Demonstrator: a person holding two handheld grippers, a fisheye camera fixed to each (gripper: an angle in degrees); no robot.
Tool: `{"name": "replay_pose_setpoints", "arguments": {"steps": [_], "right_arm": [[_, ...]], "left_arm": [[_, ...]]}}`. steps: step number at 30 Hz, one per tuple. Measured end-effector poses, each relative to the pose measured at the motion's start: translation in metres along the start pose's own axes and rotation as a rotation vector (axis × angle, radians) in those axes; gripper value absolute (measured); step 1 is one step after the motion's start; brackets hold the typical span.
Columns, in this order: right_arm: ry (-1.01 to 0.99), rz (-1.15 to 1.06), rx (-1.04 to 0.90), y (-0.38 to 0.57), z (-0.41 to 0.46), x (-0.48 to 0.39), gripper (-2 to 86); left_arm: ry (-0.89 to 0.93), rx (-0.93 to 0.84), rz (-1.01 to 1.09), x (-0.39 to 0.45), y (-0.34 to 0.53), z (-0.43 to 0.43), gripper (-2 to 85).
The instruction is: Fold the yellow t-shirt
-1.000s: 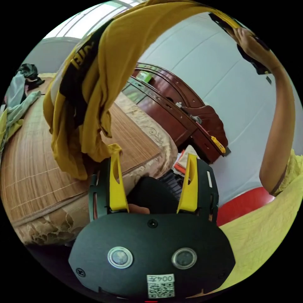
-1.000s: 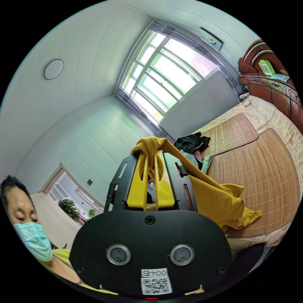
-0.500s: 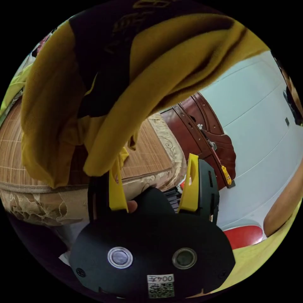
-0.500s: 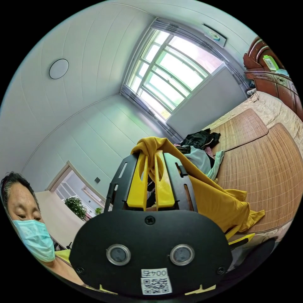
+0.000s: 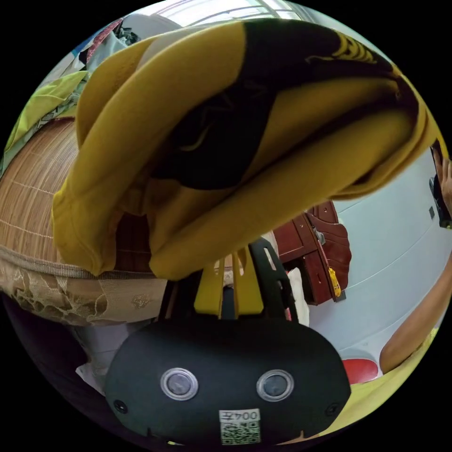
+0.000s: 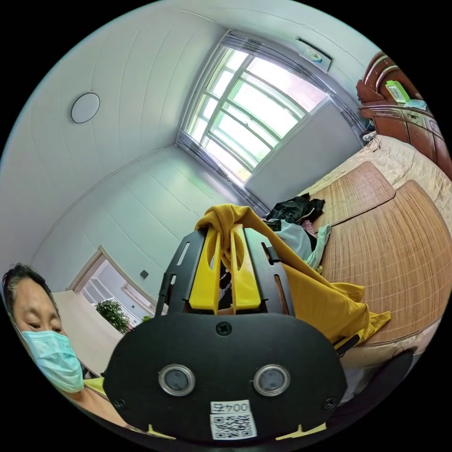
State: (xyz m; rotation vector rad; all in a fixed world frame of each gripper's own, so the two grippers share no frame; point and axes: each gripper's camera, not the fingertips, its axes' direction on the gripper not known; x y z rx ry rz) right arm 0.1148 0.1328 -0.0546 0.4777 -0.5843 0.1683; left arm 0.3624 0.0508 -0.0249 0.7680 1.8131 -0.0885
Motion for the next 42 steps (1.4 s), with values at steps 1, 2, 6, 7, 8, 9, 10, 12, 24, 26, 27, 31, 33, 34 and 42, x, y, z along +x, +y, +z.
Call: {"name": "replay_pose_setpoints", "arguments": {"steps": [1, 2, 6, 7, 8, 9, 10, 12, 24, 26, 27, 31, 33, 34, 42], "right_arm": [[0.002, 0.005, 0.007, -0.001, -0.003, 0.003, 4.1], [0.01, 0.014, 0.024, -0.003, -0.011, 0.01, 4.2], [0.059, 0.056, 0.107, -0.021, -0.053, 0.041, 4.2], [0.065, 0.061, 0.119, -0.025, -0.061, 0.047, 4.2], [0.08, 0.068, 0.143, -0.033, -0.079, 0.059, 4.2], [0.1, 0.073, 0.173, -0.039, -0.1, 0.072, 4.2], [0.108, 0.075, 0.184, -0.041, -0.11, 0.079, 4.2], [0.12, 0.105, 0.211, -0.047, -0.149, 0.107, 4.0], [0.126, -0.078, -0.044, 0.002, -0.237, 0.134, 4.2], [0.111, -0.145, -0.08, 0.012, -0.249, 0.115, 4.2], [0.091, -0.194, -0.094, 0.017, -0.259, 0.098, 4.2], [0.001, -0.3, -0.071, 0.026, -0.294, 0.051, 4.2], [-0.068, -0.316, -0.027, 0.027, -0.311, 0.034, 4.3], [-0.084, -0.32, -0.015, 0.027, -0.314, 0.031, 4.3], [-0.082, -0.089, -0.021, -0.002, -0.252, 0.125, 4.2]], "left_arm": [[-0.025, -0.021, 0.007, 0.006, -0.003, -0.002, 2.9], [-0.032, -0.028, 0.004, 0.009, -0.004, -0.004, 2.8], [-0.018, -0.059, 0.037, 0.032, -0.005, -0.035, 2.5], [0.004, -0.054, 0.041, 0.038, -0.003, -0.053, 2.5], [0.019, -0.048, 0.041, 0.04, -0.001, -0.064, 2.5], [0.051, -0.036, 0.039, 0.044, 0.003, -0.087, 2.4], [0.087, -0.007, 0.04, 0.048, 0.008, -0.114, 2.1], [0.13, 0.054, 0.034, 0.053, 0.013, -0.161, 1.8], [0.251, 0.568, 0.254, 0.207, -0.002, -0.435, 1.1], [0.308, 0.586, 0.277, 0.237, -0.002, -0.457, 1.0], [0.348, 0.601, 0.299, 0.258, 0.0, -0.471, 1.0], [0.482, 0.644, 0.403, 0.337, 0.007, -0.514, 1.0], [0.517, 0.653, 0.427, 0.364, 0.005, -0.524, 1.0], [0.536, 0.655, 0.438, 0.378, 0.002, -0.527, 1.0], [0.482, 0.556, 0.263, 0.357, -0.093, -0.459, 1.1]]}}
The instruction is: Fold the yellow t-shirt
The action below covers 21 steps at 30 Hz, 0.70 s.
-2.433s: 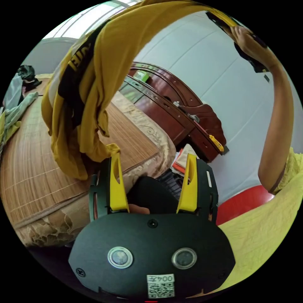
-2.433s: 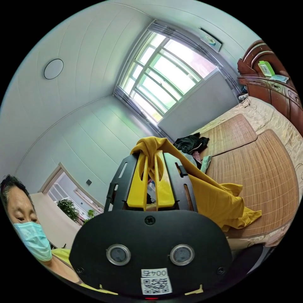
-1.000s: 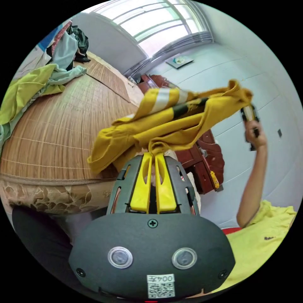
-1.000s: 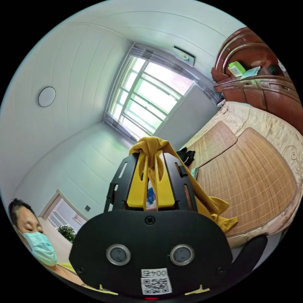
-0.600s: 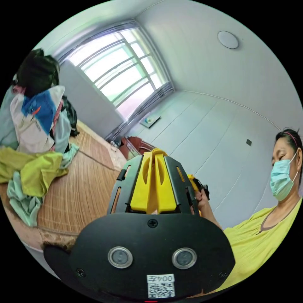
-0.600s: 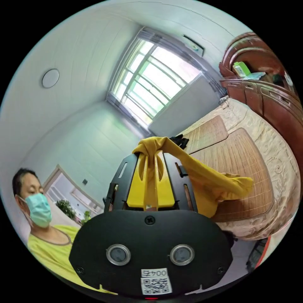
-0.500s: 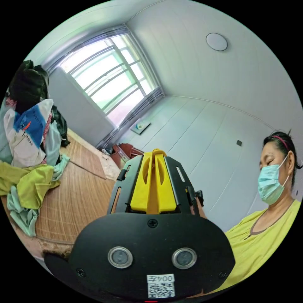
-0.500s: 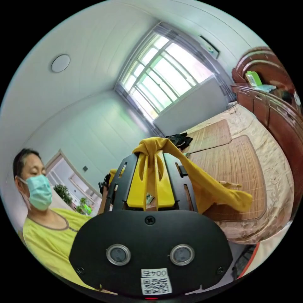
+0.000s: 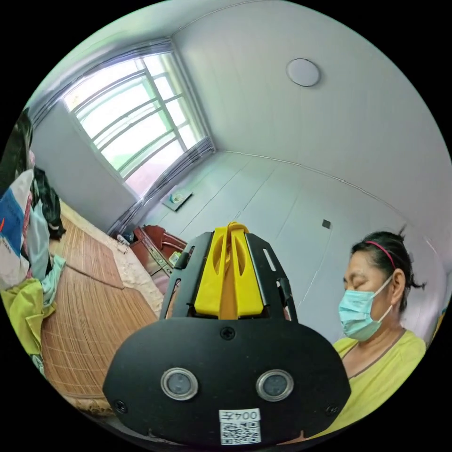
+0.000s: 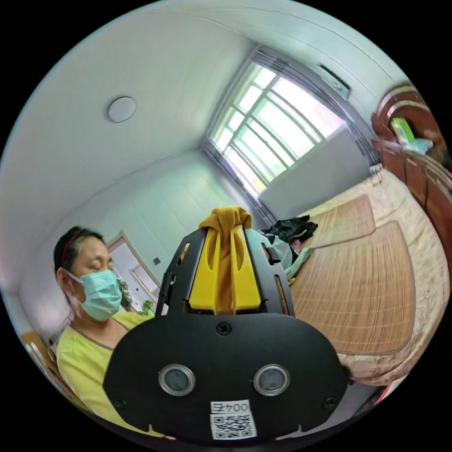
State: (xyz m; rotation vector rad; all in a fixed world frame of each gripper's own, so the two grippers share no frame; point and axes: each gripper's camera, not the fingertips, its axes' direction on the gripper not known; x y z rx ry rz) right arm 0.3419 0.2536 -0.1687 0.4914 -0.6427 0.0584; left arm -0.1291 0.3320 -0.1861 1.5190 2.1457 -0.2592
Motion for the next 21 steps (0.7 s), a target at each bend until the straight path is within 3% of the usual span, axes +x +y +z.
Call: {"name": "replay_pose_setpoints", "arguments": {"steps": [4, 9, 13, 16, 21], "right_arm": [[0.086, 0.139, -0.044, -0.022, 0.053, 0.08, 4.1], [0.175, 0.238, -0.069, -0.086, 0.126, 0.166, 4.1], [0.229, 0.144, -0.077, -0.144, 0.164, 0.169, 4.1], [0.229, 0.042, -0.091, -0.174, 0.183, 0.16, 4.1], [0.26, -0.043, -0.165, -0.148, 0.198, 0.18, 4.2]], "left_arm": [[-0.116, -0.09, -0.124, -0.097, -0.028, 0.074, 1.0], [-0.241, -0.16, -0.099, -0.163, -0.101, 0.168, 1.0], [-0.294, -0.131, 0.081, -0.134, -0.186, 0.239, 1.1], [-0.217, -0.109, 0.204, -0.099, -0.213, 0.268, 1.1], [-0.21, -0.213, 0.413, -0.085, -0.173, 0.278, 1.2]]}}
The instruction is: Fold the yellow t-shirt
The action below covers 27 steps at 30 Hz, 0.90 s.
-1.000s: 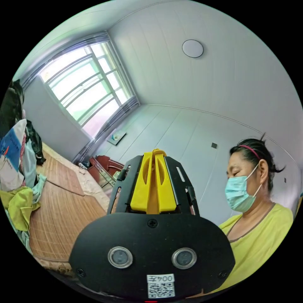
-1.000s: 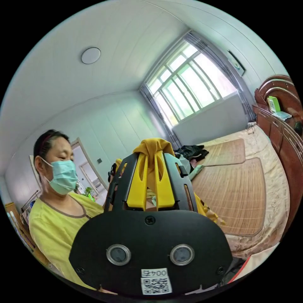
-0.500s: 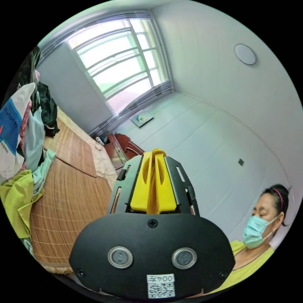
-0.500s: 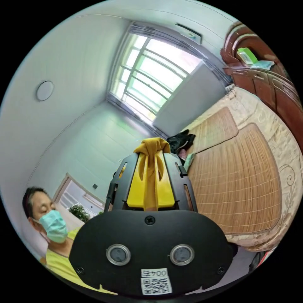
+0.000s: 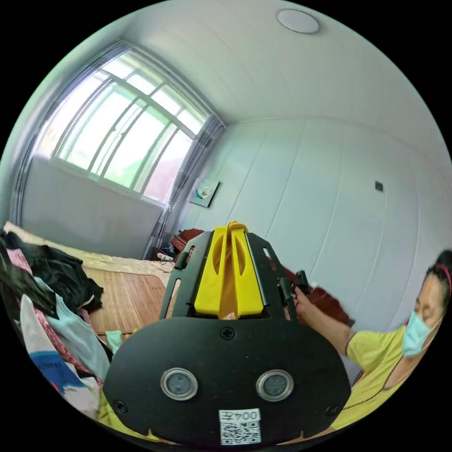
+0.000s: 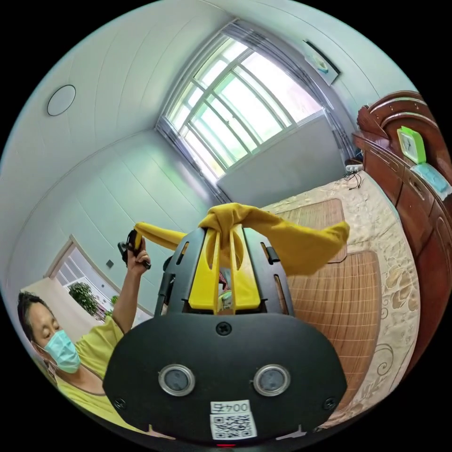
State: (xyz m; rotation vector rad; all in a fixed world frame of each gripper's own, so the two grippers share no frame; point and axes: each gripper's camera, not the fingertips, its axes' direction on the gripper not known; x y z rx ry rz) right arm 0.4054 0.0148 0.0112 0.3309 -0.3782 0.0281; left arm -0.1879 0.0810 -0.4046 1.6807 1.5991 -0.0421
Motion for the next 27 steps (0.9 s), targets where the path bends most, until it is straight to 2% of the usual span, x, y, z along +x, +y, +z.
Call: {"name": "replay_pose_setpoints", "arguments": {"steps": [5, 10, 13, 15, 18, 22, 27], "right_arm": [[0.037, 0.093, -0.157, 0.092, 0.049, 0.073, 4.2], [-0.007, 0.327, -0.267, 0.242, 0.106, 0.165, 4.3], [-0.05, 0.498, -0.285, 0.344, 0.124, 0.208, 4.3], [-0.084, 0.617, -0.252, 0.414, 0.126, 0.227, 4.4], [-0.071, 0.676, -0.251, 0.474, 0.124, 0.228, 4.7], [0.02, 0.697, -0.27, 0.516, 0.114, 0.209, 6.3], [0.217, 0.617, -0.238, 0.55, 0.084, 0.145, 10.6]], "left_arm": [[-0.051, -0.209, 0.049, -0.011, 0.144, 0.013, 1.2], [-0.173, -0.419, -0.123, -0.049, 0.362, 0.013, 1.2], [-0.212, -0.55, -0.213, -0.06, 0.459, 0.012, 1.2], [-0.248, -0.652, -0.215, -0.06, 0.499, 0.015, 1.2], [-0.258, -0.792, -0.24, -0.066, 0.542, 0.023, 1.2], [-0.271, -0.847, -0.291, -0.08, 0.564, 0.025, 1.3], [-0.307, -0.874, -0.284, -0.097, 0.572, 0.023, 1.2]]}}
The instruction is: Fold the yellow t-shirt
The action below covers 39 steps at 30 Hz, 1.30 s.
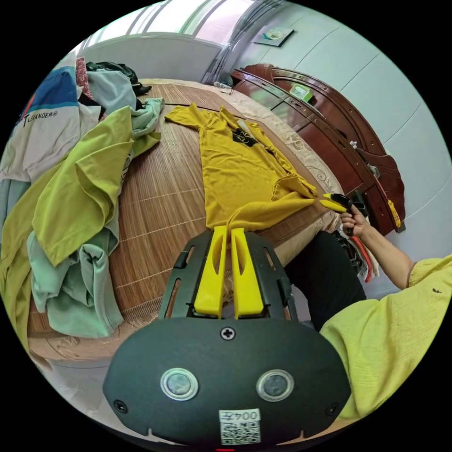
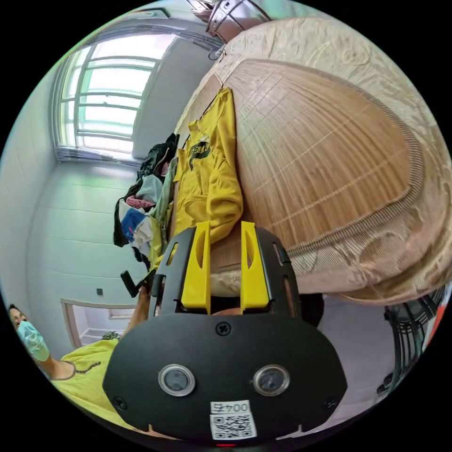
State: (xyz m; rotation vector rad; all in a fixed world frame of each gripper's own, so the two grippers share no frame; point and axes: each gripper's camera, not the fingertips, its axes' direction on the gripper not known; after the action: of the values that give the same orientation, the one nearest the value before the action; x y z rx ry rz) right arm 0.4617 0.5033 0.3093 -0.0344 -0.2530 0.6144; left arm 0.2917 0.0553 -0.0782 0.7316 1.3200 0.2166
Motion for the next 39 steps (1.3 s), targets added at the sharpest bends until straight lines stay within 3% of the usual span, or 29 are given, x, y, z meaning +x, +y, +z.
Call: {"name": "replay_pose_setpoints", "arguments": {"steps": [8, 18, 26, 29, 32, 39], "right_arm": [[0.258, -0.271, 0.045, 0.064, 0.014, -0.1, 10.8], [0.601, -0.522, -0.08, 0.027, 0.125, -0.23, 8.0], [0.435, -0.455, -0.285, -0.01, 0.21, -0.278, 11.0], [0.517, -0.465, -0.347, -0.007, 0.236, -0.292, 8.3], [0.581, -0.526, -0.287, 0.005, 0.231, -0.312, 2.5], [0.498, -0.637, 0.064, 0.119, 0.121, -0.355, 1.8]], "left_arm": [[0.019, 0.028, -0.068, -0.036, 0.007, 0.01, 1.1], [0.078, 0.082, -0.151, -0.089, -0.004, -0.002, 1.1], [0.101, 0.088, -0.189, -0.135, -0.01, -0.02, 1.2], [0.108, 0.088, -0.195, -0.149, -0.013, -0.027, 1.1], [0.114, 0.09, -0.203, -0.162, -0.015, -0.035, 1.1], [0.115, 0.095, -0.214, -0.185, -0.019, -0.051, 1.1]]}}
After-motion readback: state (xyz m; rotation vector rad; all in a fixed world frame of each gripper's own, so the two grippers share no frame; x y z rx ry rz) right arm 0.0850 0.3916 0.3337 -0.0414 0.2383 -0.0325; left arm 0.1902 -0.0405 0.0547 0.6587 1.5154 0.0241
